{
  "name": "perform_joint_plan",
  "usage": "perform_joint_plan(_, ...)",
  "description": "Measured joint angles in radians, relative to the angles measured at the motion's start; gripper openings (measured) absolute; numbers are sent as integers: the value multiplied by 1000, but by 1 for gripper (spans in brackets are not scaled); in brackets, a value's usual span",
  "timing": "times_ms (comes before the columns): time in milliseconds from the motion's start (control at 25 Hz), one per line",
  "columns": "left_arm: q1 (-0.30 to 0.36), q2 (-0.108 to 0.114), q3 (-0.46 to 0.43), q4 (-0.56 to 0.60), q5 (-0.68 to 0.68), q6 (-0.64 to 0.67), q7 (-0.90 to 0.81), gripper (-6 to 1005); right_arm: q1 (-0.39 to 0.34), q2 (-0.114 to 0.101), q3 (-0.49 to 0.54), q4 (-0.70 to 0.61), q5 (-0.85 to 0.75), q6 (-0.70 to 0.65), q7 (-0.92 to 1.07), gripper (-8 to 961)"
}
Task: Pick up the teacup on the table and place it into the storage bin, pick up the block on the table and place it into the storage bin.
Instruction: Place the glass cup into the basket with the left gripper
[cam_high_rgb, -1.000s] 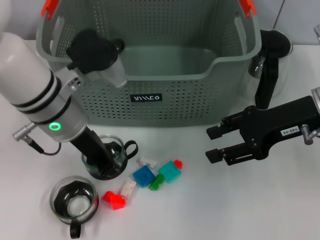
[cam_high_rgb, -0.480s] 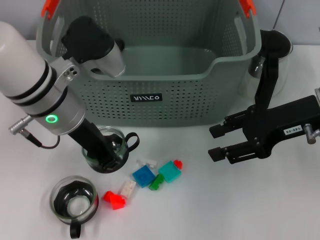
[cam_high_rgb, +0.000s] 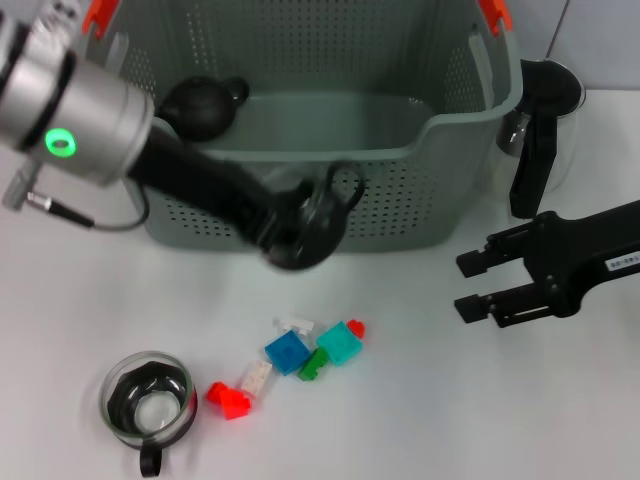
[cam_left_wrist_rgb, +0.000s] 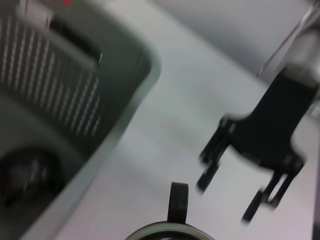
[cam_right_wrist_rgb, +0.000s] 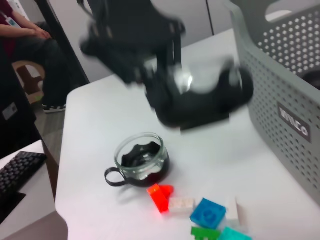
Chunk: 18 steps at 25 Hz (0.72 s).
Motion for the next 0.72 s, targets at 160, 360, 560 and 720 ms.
perform_joint_plan(160,-52,23,-70,-12,-53,-16,-5,51,-9,-16,1,0,-1,-14,0,644)
perform_joint_plan(360,-155,107,-98,-129,-59,-152,3,51,-15,-29,2,0,-1,-37,0,644)
perform_joint_plan(560,-240,187,-75,-321,-50,-352,11,51,-15,-31,2,0,-1,-39,4,644)
perform_joint_plan(720,-312,235,6,-519,-6,-574,21,52,-13,-30,3,0,-1,-39,9,644)
